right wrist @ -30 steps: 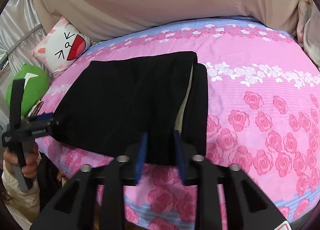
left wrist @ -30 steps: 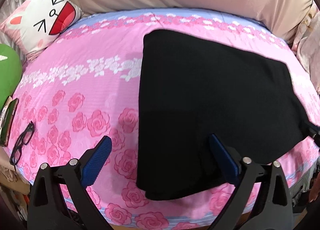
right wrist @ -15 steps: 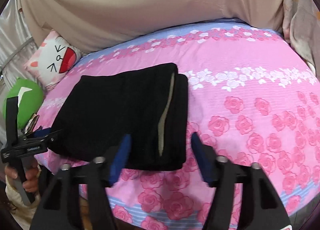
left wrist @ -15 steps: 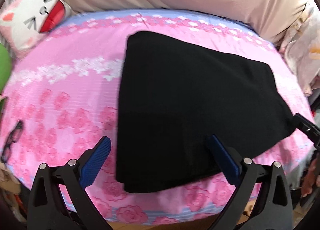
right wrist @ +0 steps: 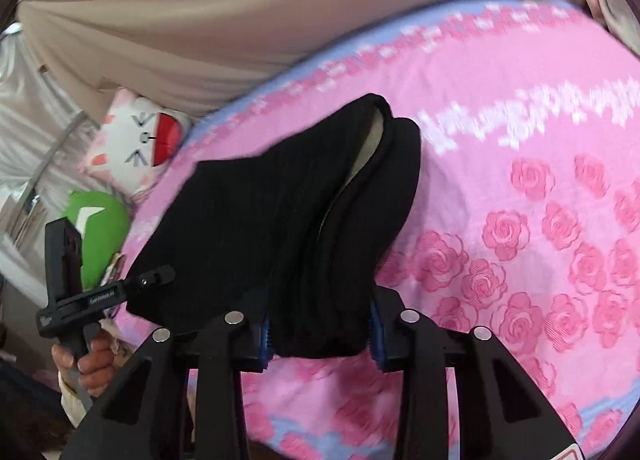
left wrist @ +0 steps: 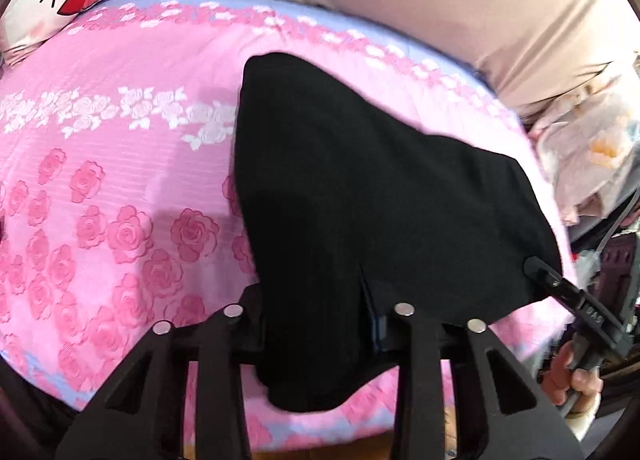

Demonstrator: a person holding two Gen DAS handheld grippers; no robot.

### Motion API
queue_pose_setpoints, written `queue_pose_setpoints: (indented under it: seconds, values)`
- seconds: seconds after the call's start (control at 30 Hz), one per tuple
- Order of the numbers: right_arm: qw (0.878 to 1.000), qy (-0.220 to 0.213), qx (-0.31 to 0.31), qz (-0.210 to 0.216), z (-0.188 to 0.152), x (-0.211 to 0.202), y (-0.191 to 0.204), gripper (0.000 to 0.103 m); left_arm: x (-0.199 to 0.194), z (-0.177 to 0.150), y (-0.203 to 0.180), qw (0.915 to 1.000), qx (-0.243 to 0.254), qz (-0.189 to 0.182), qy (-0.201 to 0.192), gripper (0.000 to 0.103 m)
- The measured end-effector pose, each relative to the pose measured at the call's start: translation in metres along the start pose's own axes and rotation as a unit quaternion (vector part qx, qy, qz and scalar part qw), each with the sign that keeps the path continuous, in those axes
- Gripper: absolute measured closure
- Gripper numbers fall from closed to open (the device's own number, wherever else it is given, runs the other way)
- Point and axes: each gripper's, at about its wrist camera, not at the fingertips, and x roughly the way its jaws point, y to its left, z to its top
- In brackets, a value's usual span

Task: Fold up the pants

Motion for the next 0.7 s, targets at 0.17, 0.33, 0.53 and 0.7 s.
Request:
queue_pose_setpoints:
  seconds: [0.17, 0.33, 0.53, 0.7]
  values:
    - [1.0, 0.018, 0.008, -0.018, -0.019, -0.01, -0.015, 0.06, -0.004, -0.024, -0.004, 0.9992, 0.016, 0.003, 0.037, 0.058]
    - [0.998, 0.028, 0.045, -0.024, -0.032, -0.001, -0.035, 0.04, 0.015, -0.033, 0.012, 0.9984, -0.022, 0.032, 0.041, 0.012]
    - [0.998, 0.034, 0.041, -0.018, -0.03, 0.008, -0.032, 0.033, 0.023, -0.031, 0.003, 0.9982, -0.014, 0.045, 0.036, 0.009]
    - [0.999, 0.03, 0.024, -0.026, -0.027, 0.016, -0.022, 0.028, 0.033, -0.022, -0.006, 0.998, -0.004, 0.054, 0.032, 0.008]
